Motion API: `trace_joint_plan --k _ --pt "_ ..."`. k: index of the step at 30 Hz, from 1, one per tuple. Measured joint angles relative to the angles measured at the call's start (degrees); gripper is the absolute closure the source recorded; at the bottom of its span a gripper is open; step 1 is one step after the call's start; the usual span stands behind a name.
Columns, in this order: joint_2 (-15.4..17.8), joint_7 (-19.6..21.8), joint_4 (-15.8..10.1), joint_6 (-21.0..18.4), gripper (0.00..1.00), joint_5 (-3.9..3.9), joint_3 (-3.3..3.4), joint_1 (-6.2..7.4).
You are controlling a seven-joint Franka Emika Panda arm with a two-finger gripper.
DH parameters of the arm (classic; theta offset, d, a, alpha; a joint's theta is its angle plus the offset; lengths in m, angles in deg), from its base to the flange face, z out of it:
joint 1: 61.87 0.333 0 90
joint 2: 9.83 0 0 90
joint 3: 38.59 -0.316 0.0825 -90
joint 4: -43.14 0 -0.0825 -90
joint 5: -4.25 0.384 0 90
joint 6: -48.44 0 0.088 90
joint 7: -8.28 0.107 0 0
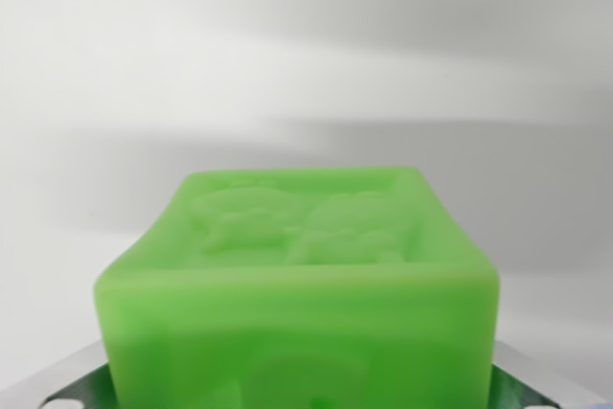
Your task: Stack cube
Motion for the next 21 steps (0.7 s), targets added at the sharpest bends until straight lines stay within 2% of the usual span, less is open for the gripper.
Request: trace_joint_plan --k 21 --pt "9.29 -0.65 -0.44 -8.65 1.0 0.85 -0.1 0.0"
